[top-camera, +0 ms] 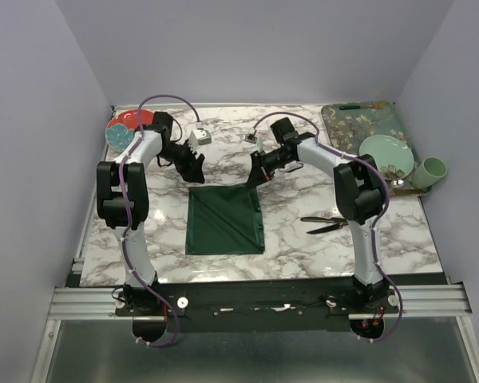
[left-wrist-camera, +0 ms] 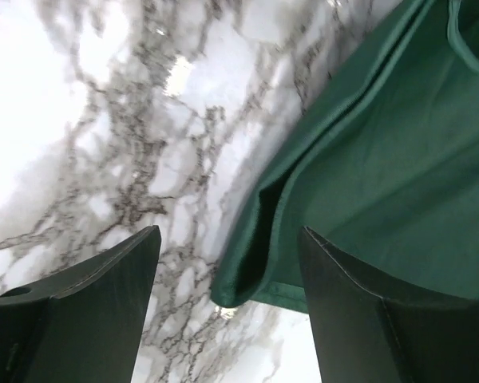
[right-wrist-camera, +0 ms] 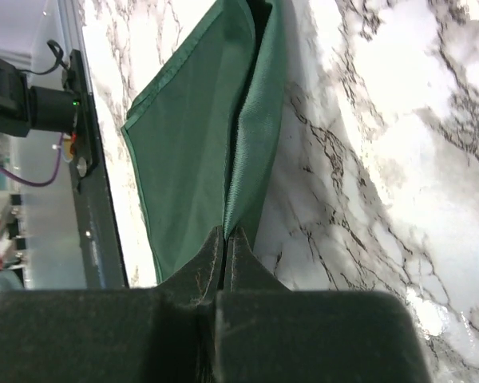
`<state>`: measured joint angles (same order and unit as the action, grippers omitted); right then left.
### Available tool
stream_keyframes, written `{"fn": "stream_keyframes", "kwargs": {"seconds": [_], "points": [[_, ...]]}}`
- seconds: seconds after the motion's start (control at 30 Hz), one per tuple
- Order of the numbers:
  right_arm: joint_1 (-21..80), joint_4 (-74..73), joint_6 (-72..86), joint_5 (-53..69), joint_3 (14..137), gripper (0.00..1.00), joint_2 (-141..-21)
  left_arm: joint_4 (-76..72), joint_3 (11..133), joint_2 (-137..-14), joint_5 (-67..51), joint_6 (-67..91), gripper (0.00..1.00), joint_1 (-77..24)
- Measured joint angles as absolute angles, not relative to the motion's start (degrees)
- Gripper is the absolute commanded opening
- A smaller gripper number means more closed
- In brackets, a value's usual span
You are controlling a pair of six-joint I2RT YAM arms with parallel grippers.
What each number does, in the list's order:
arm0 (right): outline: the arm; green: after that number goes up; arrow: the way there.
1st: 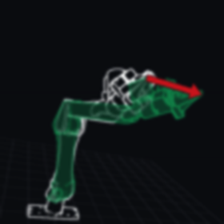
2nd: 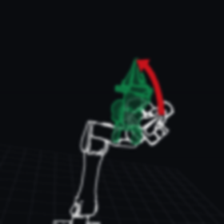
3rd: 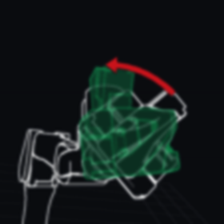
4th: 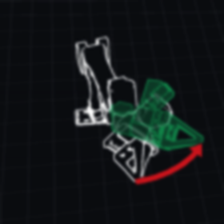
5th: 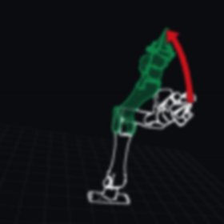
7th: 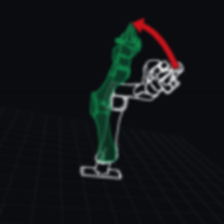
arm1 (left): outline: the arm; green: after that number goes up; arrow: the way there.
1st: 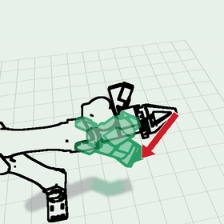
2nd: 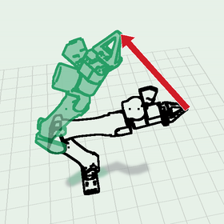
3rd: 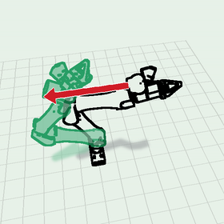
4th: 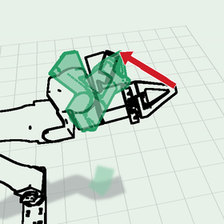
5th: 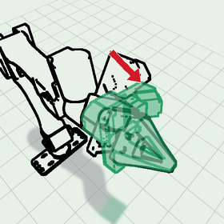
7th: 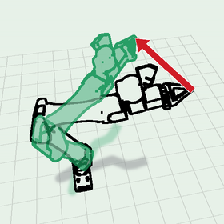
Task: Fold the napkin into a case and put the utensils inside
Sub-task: Pick up the upper triangle-folded napkin from the center of the board.
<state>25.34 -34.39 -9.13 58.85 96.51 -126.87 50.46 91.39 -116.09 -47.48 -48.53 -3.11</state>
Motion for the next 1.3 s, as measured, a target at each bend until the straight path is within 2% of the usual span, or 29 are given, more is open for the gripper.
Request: {"fn": "stream_keyframes", "kwargs": {"seconds": [0.23, 0.53, 0.8, 1.17, 1.3], "points": [[26.70, -34.44, -13.13, 57.39, 95.57, 0.01, -123.57, 52.21, 86.91, -115.22, -44.58, -57.84, 0.81, -4.36], [28.05, -35.11, -17.67, 56.66, 93.08, 0.01, -119.37, 53.04, 87.11, -115.22, -44.25, -66.35, 0.75, -3.77], [28.84, -35.83, -19.59, 56.64, 93.03, 0.01, -118.39, 53.34, 87.11, -115.22, -44.21, -71.13, 0.75, -3.81], [29.58, -36.49, -21.39, 56.62, 92.71, 0.01, -117.54, 53.89, 84.64, -114.78, -40.47, -80.47, 0.64, -6.28], [29.69, -36.62, -21.93, 56.62, 92.71, 0.01, -117.51, 53.91, 84.64, -114.78, -39.99, -81.03, 0.55, -6.72]]}}
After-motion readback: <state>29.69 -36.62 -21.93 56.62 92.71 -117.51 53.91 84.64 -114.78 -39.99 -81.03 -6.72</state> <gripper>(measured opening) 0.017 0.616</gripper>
